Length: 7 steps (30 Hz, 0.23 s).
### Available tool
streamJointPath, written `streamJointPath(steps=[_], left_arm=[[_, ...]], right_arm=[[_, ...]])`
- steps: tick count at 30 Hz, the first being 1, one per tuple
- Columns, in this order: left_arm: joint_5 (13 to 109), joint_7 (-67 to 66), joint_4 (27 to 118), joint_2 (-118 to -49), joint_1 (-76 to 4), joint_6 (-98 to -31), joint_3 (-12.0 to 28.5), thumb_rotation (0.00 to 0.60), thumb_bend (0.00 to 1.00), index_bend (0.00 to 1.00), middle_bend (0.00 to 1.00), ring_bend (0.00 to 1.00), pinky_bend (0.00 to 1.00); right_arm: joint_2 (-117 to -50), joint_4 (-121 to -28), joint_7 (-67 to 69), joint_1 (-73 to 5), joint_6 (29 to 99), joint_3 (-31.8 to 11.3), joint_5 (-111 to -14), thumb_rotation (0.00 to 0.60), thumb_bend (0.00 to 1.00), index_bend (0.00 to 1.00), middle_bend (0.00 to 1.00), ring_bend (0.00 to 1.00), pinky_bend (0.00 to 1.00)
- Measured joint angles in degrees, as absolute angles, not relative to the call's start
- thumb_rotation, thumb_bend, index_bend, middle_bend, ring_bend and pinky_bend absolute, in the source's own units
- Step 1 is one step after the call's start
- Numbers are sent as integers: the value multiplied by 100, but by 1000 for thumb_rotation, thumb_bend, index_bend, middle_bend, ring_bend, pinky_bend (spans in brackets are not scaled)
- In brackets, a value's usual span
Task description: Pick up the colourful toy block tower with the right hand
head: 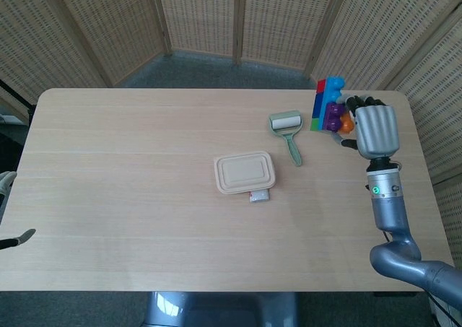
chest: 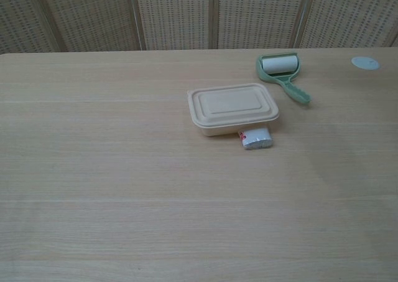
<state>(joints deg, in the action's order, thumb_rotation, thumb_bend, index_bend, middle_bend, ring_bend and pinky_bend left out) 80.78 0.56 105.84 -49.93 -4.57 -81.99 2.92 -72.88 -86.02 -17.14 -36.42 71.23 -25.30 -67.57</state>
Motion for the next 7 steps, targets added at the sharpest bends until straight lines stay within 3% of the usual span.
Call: streamJointPath(steps=[7], left_arm=[[8092, 75, 10590, -4980, -449, -8223, 292, 600, 0, 0, 0, 0, 0]], right_arm=[[-6848, -9272, -2124, -3761, 7222, -2820, -6506, 600, 0, 635, 502, 394, 537]])
